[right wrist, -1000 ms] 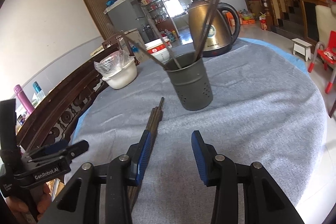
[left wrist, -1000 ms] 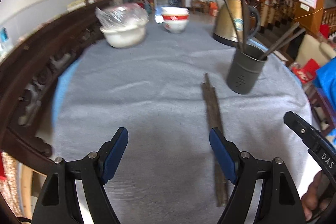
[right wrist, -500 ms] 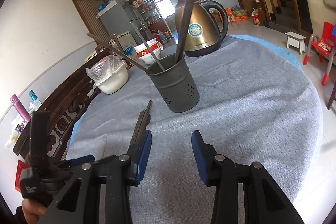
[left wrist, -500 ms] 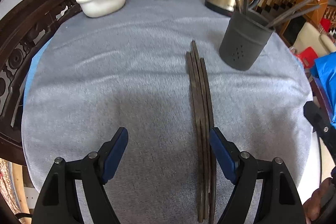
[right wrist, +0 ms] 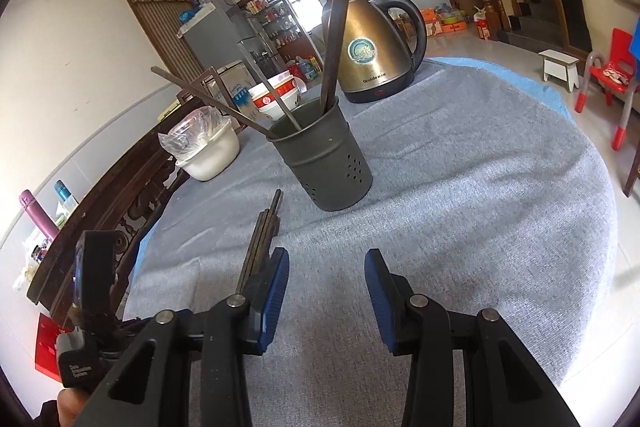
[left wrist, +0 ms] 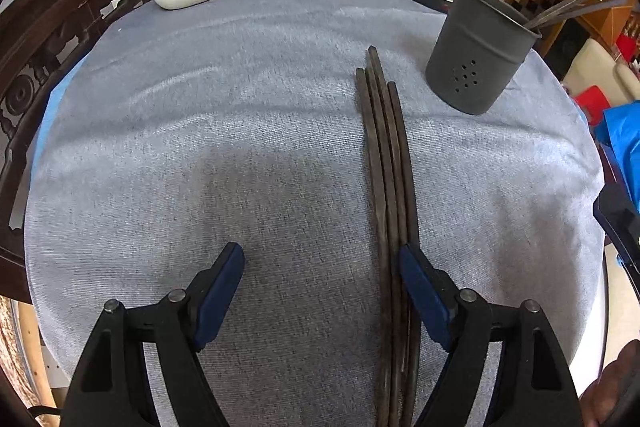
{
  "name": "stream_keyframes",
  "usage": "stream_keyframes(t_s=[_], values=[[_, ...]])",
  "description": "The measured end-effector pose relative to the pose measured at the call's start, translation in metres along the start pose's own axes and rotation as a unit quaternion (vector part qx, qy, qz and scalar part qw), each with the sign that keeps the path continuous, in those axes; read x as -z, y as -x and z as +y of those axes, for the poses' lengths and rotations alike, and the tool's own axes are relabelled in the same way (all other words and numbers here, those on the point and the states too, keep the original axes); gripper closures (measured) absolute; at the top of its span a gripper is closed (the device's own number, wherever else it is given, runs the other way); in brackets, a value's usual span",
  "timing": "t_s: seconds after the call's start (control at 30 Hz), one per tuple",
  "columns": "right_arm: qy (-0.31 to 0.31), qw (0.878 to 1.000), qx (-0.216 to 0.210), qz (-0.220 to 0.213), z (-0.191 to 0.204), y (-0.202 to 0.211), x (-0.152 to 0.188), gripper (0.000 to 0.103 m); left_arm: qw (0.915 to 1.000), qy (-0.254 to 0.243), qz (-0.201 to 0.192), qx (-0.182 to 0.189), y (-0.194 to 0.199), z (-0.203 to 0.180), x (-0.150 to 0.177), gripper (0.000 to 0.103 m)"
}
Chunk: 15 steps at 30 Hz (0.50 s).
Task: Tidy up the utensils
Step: 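Lower both open tools onto the dark chopstick pile and spread the chopsticks apart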
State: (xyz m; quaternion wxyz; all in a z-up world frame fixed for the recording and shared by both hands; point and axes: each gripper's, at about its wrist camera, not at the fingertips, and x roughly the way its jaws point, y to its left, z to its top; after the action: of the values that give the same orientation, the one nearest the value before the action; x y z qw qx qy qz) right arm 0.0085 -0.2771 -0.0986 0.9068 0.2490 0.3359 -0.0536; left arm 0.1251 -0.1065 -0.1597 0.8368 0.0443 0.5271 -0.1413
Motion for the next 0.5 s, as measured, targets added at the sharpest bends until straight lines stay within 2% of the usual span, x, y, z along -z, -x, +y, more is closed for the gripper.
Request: stream_keyframes(t_s=[0.1, 0.5], values=[[0.001, 1.000, 0.001, -0.002, 0.000, 0.001, 0.000, 0.060, 0.9999, 0.015, 0.003, 0.008, -0.001, 0.005, 0.001, 0.021], [0.012, 1.000, -0.008, 0.006, 0.008, 0.000, 0.001, 0.060, 0.9994, 0.034, 0.003, -0.004, 0.021, 0.030, 0.027, 0.021]])
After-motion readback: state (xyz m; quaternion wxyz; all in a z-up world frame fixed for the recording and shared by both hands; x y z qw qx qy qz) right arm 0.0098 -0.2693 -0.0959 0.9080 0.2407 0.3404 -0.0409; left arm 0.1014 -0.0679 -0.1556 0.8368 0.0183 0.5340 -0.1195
